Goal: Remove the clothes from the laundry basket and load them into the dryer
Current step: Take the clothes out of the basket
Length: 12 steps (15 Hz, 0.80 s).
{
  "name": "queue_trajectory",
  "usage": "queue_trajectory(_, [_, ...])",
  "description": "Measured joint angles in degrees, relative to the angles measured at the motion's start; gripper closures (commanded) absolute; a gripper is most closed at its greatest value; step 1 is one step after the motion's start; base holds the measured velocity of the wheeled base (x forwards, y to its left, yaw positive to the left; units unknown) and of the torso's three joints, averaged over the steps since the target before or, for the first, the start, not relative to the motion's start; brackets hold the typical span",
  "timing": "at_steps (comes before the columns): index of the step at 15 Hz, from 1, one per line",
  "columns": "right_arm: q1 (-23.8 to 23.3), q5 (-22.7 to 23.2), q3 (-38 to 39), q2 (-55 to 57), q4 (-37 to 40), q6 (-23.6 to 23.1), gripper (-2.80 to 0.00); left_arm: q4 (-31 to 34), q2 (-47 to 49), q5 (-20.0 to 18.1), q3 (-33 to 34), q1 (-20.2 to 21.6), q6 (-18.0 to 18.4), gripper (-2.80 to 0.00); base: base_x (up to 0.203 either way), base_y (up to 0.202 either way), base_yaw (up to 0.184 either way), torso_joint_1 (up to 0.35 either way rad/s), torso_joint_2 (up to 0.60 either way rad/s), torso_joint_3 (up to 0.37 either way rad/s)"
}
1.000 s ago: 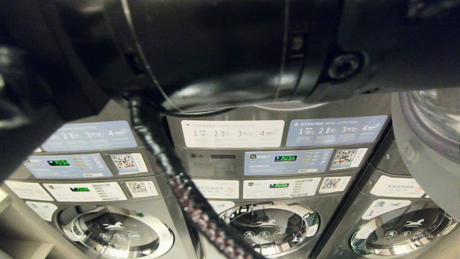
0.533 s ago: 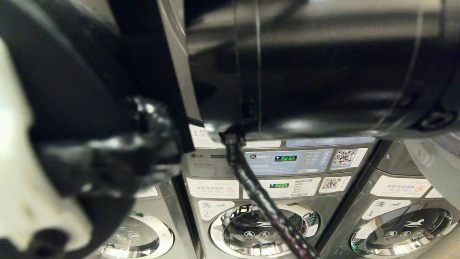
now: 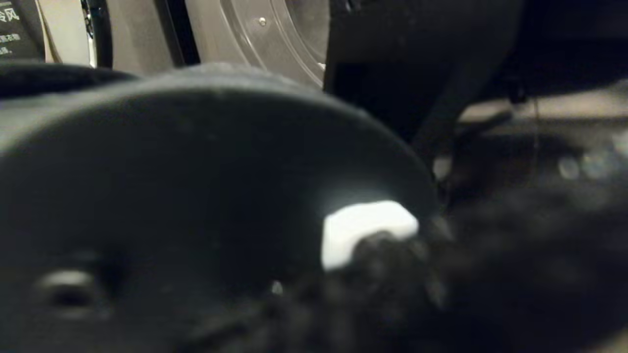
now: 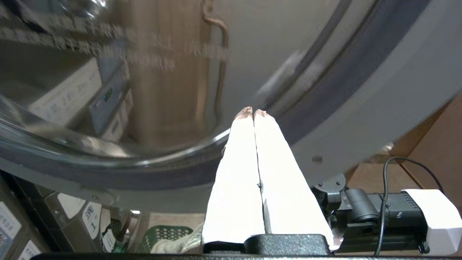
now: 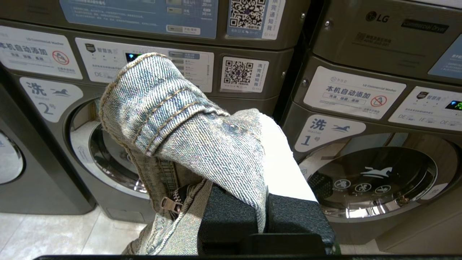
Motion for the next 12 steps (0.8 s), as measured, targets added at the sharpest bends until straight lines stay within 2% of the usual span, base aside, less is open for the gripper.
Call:
queue_trajectory(7, [0.0,-0.1,0.2,0.0,-0.6,0.0,0.00,-3.3,4.0,0.4,-0.2,-2.4,0.4,0.00,0.000,0.000,0.000,0.000,0.00,0.000])
queue_trajectory(9, [0.0,-0.3,0.2,0.0,-0.6,0.0,0.00,-3.3,4.5,3.9,-0.2,-2.1,0.3,0.00,0.000,0.000,0.000,0.000,0.00,0.000])
queue_trajectory(11, [0.0,-0.3,0.2,0.0,-0.6,-0.1,0.00,-3.4,4.7,9.7,0.0,0.1,-0.1,0.00,0.000,0.000,0.000,0.000,0.00,0.000])
queue_trajectory(12, [0.0,-0.3,0.2,0.0,-0.6,-0.2,0.00,-3.4,4.7,11.3,0.1,1.5,-0.2,0.00,0.000,0.000,0.000,0.000,0.00,0.000])
